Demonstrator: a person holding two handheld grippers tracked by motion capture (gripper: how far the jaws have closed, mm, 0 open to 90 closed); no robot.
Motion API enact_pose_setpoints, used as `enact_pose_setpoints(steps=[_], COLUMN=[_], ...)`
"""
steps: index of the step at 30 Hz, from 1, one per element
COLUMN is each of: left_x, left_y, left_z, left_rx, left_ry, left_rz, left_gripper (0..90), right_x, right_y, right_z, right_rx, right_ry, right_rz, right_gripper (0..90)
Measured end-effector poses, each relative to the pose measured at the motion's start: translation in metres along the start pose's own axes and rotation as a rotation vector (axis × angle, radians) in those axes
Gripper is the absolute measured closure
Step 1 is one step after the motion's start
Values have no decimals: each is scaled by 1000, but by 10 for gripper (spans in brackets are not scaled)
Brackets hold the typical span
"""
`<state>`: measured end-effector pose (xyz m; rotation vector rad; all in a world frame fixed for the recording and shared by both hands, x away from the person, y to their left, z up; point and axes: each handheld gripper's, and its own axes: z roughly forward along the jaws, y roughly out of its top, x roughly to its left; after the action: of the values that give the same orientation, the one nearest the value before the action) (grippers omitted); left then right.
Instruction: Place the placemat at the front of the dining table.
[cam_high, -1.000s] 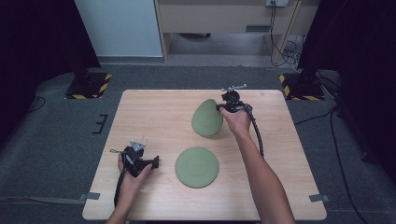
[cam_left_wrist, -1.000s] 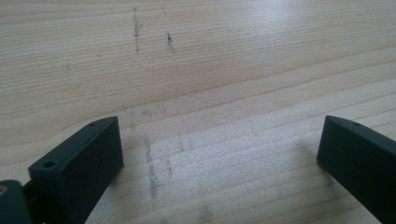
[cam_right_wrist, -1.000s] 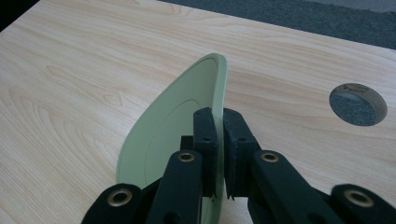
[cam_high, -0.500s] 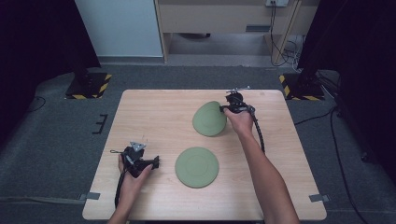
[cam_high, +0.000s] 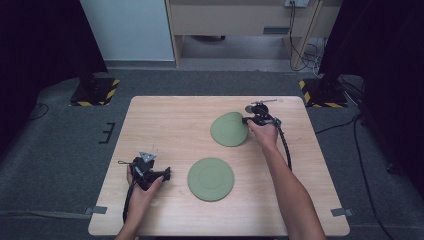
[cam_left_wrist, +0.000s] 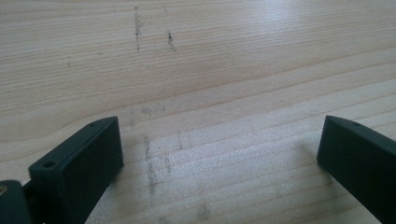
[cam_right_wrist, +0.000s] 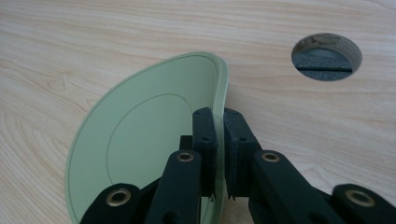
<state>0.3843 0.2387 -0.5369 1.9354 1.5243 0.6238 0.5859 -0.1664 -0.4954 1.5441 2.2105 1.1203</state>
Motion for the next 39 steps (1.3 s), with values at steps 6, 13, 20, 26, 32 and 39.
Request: enact_pose_setpoints(steps=[6,13,20,26,32,39], left_x=[0,0,0,0,0,0], left_y=[0,0,0,0,0,0], left_z=[0,0,0,0,0,0], left_rx=[0,0,0,0,0,0], left_ry=[0,1,0,0,0,0], left_rz=[0,0,0,0,1,0], left_gripper=[0,0,0,0,0,0], right_x=[-6,-9,-11,-12,-14,-13], right_y=[-5,-6,-8,-4,-6,-7], right_z=[1,2,0,-7,-11,-16], right_rx=[0,11,30,12,1,7], right_ry=[0,-14,-84,-96,-124,-140], right_rz=[35,54,39,41,36,41], right_gripper=[827,776,676,613,434,207])
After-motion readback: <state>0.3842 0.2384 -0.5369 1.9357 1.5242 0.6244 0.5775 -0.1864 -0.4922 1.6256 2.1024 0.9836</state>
